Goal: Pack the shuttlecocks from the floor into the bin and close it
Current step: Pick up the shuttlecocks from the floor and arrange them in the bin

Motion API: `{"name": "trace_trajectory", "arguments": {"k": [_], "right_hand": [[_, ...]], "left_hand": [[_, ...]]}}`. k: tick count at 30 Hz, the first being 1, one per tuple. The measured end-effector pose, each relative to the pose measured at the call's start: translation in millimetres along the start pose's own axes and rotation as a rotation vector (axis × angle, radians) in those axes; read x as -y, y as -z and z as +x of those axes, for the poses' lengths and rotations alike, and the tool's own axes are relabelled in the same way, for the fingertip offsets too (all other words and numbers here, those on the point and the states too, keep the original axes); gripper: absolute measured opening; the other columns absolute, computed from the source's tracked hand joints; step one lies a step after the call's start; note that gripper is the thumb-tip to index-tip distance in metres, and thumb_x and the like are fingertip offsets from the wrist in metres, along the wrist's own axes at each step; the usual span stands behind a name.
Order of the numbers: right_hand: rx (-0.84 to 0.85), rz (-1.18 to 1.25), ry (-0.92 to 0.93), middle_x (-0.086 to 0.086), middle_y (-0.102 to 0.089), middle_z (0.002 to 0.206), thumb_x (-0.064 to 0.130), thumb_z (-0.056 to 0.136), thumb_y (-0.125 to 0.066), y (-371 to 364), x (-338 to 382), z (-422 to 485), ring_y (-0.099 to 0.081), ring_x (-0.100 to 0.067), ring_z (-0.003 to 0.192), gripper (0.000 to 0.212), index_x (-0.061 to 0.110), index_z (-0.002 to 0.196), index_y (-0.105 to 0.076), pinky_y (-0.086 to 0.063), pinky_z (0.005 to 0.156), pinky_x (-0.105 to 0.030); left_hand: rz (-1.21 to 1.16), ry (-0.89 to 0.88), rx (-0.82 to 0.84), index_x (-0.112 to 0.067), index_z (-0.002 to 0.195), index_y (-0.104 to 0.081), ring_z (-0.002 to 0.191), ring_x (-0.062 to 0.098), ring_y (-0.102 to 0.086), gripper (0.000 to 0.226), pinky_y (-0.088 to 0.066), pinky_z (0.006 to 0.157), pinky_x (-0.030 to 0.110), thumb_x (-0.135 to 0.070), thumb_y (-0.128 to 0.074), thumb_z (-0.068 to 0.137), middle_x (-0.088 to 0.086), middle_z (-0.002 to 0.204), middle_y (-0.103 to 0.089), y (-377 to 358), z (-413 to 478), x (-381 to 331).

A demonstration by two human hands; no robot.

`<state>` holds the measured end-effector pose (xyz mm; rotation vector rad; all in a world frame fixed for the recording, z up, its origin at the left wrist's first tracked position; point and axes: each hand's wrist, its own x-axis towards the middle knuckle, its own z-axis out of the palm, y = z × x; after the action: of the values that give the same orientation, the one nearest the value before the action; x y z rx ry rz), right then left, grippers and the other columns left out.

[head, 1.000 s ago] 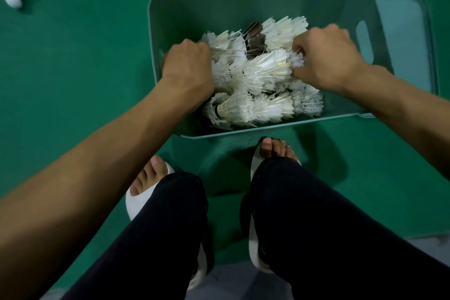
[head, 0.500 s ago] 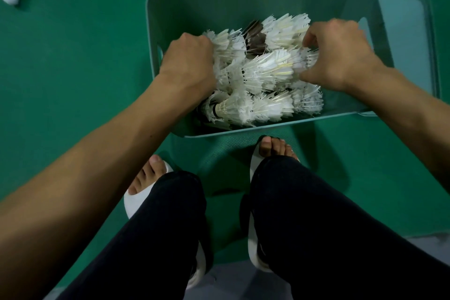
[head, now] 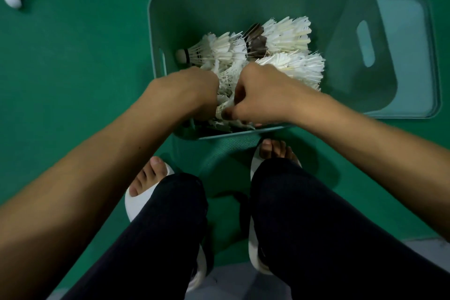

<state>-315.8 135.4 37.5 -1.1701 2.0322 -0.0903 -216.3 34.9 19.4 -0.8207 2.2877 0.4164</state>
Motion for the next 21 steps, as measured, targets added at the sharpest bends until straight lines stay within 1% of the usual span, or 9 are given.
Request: {"name": "trace_trajectory", "arguments": {"k": [3, 5, 7, 9, 11, 13, 16, 18, 21], "right_hand": [[0.020, -0.013, -0.052, -0.004, -0.059, 0.078, 0.024, 0.080, -0.074, -7, 2, 9, -0.060, -0.019, 0.071, 0.022, 0.015, 0.078, -0.053, -0.047, 0.055, -0.031], [0.010, 0.011, -0.078, -0.005, -0.061, 0.076, 0.013, 0.083, -0.070, -7, -1, 14, -0.065, -0.021, 0.072, 0.015, 0.013, 0.080, -0.055, -0.054, 0.057, -0.033], [0.027, 0.099, -0.114, -0.010, -0.069, 0.074, 0.005, 0.087, -0.067, -8, -5, 20, -0.073, -0.027, 0.068, 0.003, 0.006, 0.088, -0.065, -0.063, 0.063, -0.039], [0.060, 0.220, -0.190, -0.018, -0.072, 0.084, 0.002, 0.092, -0.064, -9, -7, 22, -0.075, -0.030, 0.063, 0.014, 0.000, 0.105, -0.068, -0.065, 0.064, -0.044], [0.090, 0.338, -0.266, -0.020, -0.070, 0.103, 0.001, 0.094, -0.064, -8, -9, 22, -0.075, -0.030, 0.066, 0.023, -0.003, 0.117, -0.065, -0.065, 0.067, -0.044], [0.142, 0.465, -0.313, -0.017, -0.068, 0.108, 0.001, 0.093, -0.069, -4, -12, 20, -0.075, -0.027, 0.073, 0.020, -0.004, 0.112, -0.065, -0.065, 0.070, -0.040], [0.221, 0.658, -0.371, -0.016, -0.069, 0.101, -0.006, 0.091, -0.066, 3, -20, 17, -0.075, -0.025, 0.084, 0.007, -0.004, 0.096, -0.062, -0.064, 0.068, -0.034], [0.258, 0.772, -0.396, -0.016, -0.069, 0.106, -0.011, 0.091, -0.062, 6, -24, 16, -0.074, -0.028, 0.095, 0.008, -0.005, 0.097, -0.059, -0.063, 0.069, -0.035], [0.286, 0.824, -0.406, -0.019, -0.067, 0.117, -0.010, 0.091, -0.063, 6, -27, 18, -0.070, -0.031, 0.108, 0.011, -0.004, 0.098, -0.057, -0.062, 0.077, -0.037]], "left_hand": [[-0.028, -0.009, 0.019, -0.013, 0.065, -0.056, 0.058, 0.022, -0.059, 0.023, -0.049, 0.060, 0.037, -0.006, -0.070, 0.082, 0.008, 0.065, -0.057, -3, 8, 5], [-0.046, -0.012, 0.005, -0.013, 0.068, -0.059, 0.061, 0.023, -0.060, 0.018, -0.048, 0.059, 0.036, -0.006, -0.068, 0.081, 0.008, 0.067, -0.059, -4, 10, 7], [-0.055, -0.018, -0.013, -0.012, 0.067, -0.056, 0.062, 0.024, -0.057, 0.018, -0.048, 0.061, 0.037, -0.003, -0.067, 0.078, 0.010, 0.069, -0.057, -5, 9, 8], [-0.064, -0.022, -0.028, -0.012, 0.065, -0.051, 0.060, 0.023, -0.054, 0.022, -0.045, 0.059, 0.036, -0.001, -0.067, 0.075, 0.010, 0.067, -0.054, -5, 8, 6], [-0.073, -0.024, -0.034, -0.012, 0.066, -0.051, 0.060, 0.022, -0.052, 0.023, -0.042, 0.057, 0.036, 0.001, -0.067, 0.076, 0.009, 0.068, -0.053, -6, 7, 6], [-0.080, -0.030, -0.057, -0.012, 0.069, -0.052, 0.062, 0.022, -0.052, 0.020, -0.044, 0.060, 0.036, 0.001, -0.066, 0.076, 0.008, 0.070, -0.052, -7, 6, 6], [-0.059, -0.052, -0.148, -0.012, 0.075, -0.050, 0.068, 0.025, -0.053, 0.019, -0.045, 0.064, 0.035, 0.001, -0.063, 0.078, 0.006, 0.070, -0.047, -9, 3, 6], [-0.047, -0.056, -0.216, -0.011, 0.078, -0.052, 0.073, 0.027, -0.052, 0.017, -0.045, 0.066, 0.034, 0.001, -0.063, 0.082, 0.004, 0.068, -0.044, -10, 1, 5], [-0.023, -0.031, -0.272, -0.005, 0.098, -0.062, 0.077, 0.029, -0.051, 0.010, -0.045, 0.068, 0.036, -0.002, -0.063, 0.089, 0.008, 0.076, -0.046, -12, -1, 2]]}}
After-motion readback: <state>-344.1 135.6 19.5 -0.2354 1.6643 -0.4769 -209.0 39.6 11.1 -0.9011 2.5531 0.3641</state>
